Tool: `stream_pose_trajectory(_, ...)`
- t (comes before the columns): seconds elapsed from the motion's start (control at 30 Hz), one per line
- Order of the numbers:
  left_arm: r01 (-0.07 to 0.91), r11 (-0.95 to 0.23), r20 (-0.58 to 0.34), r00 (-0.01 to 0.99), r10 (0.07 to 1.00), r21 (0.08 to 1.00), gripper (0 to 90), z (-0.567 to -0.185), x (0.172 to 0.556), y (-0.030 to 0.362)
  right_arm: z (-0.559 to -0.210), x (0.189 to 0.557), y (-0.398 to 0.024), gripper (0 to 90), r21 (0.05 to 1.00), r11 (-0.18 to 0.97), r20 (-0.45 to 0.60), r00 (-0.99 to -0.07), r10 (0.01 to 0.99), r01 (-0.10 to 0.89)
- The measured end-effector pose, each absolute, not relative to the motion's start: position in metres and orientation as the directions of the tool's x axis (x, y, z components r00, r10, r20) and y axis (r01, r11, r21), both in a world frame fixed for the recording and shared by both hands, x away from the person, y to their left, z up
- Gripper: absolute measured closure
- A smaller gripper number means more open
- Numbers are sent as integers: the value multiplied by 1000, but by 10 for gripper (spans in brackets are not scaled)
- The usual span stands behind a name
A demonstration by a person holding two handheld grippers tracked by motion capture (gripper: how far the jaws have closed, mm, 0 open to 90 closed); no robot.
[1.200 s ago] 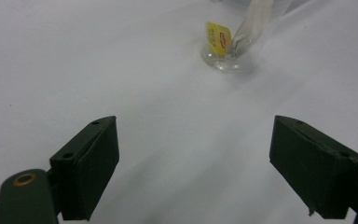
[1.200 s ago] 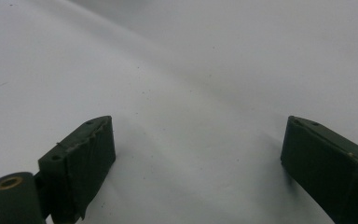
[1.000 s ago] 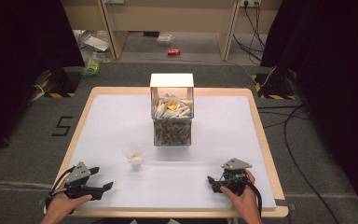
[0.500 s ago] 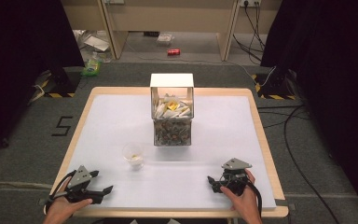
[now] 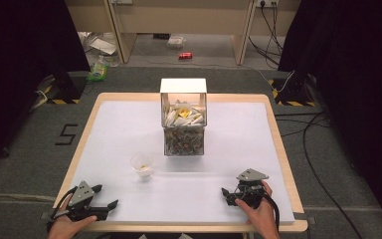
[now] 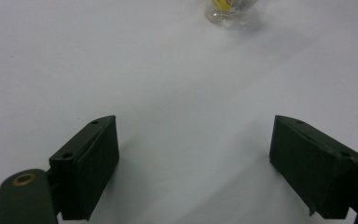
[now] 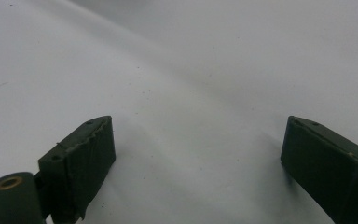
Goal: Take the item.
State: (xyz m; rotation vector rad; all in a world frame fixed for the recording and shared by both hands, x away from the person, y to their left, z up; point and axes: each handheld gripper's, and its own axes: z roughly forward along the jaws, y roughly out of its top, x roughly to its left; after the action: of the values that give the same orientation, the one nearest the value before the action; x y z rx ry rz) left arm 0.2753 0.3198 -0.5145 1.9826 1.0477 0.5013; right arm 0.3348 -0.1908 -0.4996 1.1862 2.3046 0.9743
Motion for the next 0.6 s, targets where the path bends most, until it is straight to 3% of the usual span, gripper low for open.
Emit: stream_pose_trajectory(0.6,457,-271,-33,555,831,847,148,-522,269,321,-500,335,-191,106,722,407,-13,-577,816,560)
